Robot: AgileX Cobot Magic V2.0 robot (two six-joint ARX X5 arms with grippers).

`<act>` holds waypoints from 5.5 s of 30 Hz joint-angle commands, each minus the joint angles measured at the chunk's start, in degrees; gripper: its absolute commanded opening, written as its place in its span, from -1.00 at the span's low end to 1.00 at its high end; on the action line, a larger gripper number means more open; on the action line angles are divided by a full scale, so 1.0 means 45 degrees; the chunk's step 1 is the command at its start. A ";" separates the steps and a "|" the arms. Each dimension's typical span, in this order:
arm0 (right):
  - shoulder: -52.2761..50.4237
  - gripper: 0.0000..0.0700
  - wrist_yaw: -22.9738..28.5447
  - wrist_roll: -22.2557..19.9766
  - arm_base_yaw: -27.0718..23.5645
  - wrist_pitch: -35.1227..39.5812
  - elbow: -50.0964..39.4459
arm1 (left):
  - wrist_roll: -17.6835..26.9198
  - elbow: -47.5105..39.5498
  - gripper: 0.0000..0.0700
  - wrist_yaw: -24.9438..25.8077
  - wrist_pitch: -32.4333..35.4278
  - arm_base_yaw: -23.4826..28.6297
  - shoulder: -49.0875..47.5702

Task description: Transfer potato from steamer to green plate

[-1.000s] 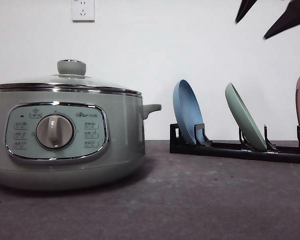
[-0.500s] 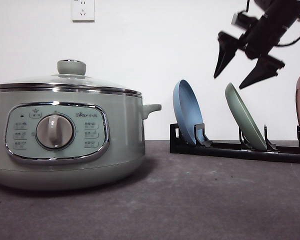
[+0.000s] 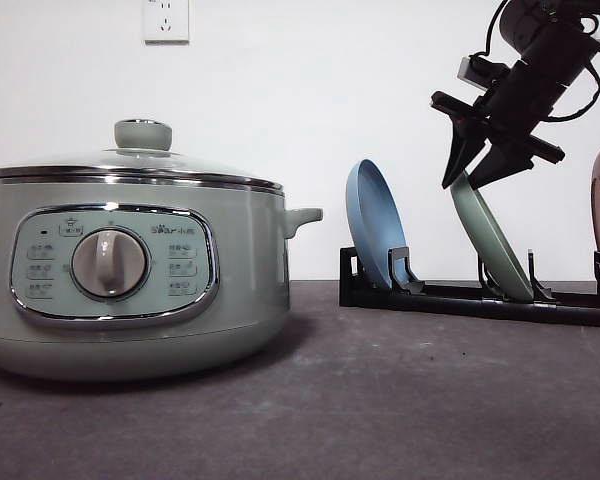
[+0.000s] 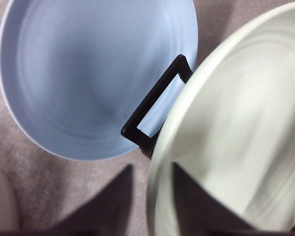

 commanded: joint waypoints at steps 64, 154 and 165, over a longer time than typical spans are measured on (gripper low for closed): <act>-0.5260 -0.99 0.6999 -0.1996 1.0497 -0.7465 -0.4506 | 0.0165 0.0296 0.62 0.0049 0.0172 -0.0031 0.0083; -0.8014 -0.04 -0.1200 -0.1122 0.7825 -0.1937 -0.5032 | -0.0195 0.6227 0.62 -0.2766 -0.2105 -0.1997 0.5593; -0.8012 -0.04 -0.1067 -0.1326 0.7825 -0.2294 -0.5032 | 0.0225 0.9137 0.62 -0.5559 -0.3637 -0.3927 0.9908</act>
